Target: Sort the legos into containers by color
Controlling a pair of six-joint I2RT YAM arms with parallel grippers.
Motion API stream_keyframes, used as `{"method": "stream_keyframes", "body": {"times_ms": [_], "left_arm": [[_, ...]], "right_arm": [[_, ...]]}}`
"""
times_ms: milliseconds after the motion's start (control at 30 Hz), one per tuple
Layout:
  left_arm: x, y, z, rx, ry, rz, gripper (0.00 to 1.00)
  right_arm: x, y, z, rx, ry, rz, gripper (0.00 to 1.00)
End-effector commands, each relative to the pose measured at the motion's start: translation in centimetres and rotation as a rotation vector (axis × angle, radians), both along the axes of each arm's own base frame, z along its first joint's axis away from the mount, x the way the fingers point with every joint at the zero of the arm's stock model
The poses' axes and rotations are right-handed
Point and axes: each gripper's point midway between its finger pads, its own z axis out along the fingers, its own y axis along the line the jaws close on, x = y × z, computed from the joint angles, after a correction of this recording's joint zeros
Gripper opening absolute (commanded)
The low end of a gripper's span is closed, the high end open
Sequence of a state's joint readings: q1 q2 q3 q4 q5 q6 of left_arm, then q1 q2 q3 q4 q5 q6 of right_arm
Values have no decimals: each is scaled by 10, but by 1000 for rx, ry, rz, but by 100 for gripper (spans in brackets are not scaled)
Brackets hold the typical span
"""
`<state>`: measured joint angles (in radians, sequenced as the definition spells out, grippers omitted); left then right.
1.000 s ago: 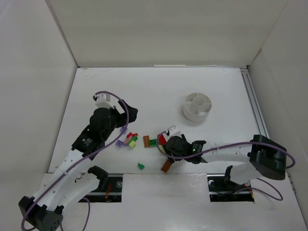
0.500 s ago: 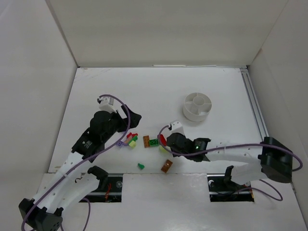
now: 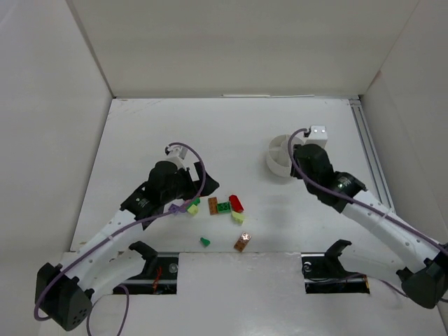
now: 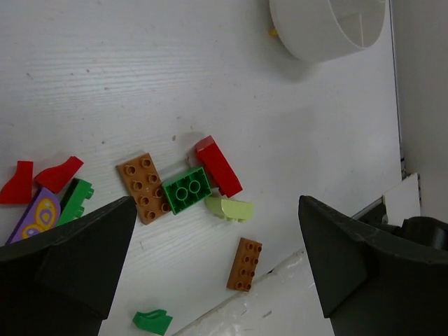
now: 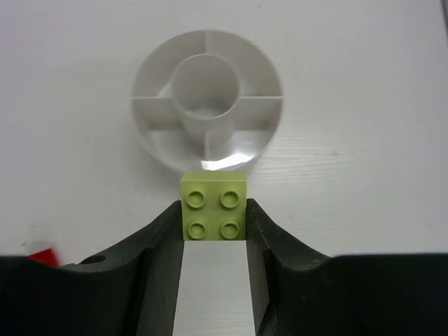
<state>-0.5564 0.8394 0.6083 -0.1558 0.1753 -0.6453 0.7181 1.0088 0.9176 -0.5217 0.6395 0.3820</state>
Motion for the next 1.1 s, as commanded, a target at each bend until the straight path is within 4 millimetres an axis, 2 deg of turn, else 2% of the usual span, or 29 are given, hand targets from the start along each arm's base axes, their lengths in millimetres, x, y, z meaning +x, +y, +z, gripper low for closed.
{"method": "stream_keyframes", "body": {"times_ms": [0, 67, 100, 267, 433, 467, 733, 800, 900, 1067], "left_arm": [[-1, -16, 1, -14, -19, -51, 100], [-2, -19, -5, 30, -14, -51, 100], [-2, -21, -5, 45, -13, -49, 100], [-9, -35, -24, 128, 15, -89, 100], [-11, -47, -28, 139, 17, -119, 100], [-14, -49, -33, 155, 20, -137, 100], [-22, -70, -36, 197, 6, -188, 100], [-19, -73, -32, 192, 0, -188, 100], [-22, -73, -37, 212, 7, -204, 100], [-26, -78, -35, 205, -2, -222, 100]], "right_arm": [[30, -16, 17, -66, -8, 85, 12], [40, -14, 10, -77, 16, 157, 12], [46, -21, 10, -95, 22, 158, 12], [70, -27, -8, -198, 66, 186, 12], [83, -35, -11, -210, 56, 171, 16], [87, -30, -11, -208, 45, 193, 17], [99, -23, -25, -205, 56, 231, 21], [99, -21, -29, -202, 65, 240, 23], [99, -22, -32, -203, 67, 240, 24], [91, -30, -37, -198, 61, 217, 27]]}}
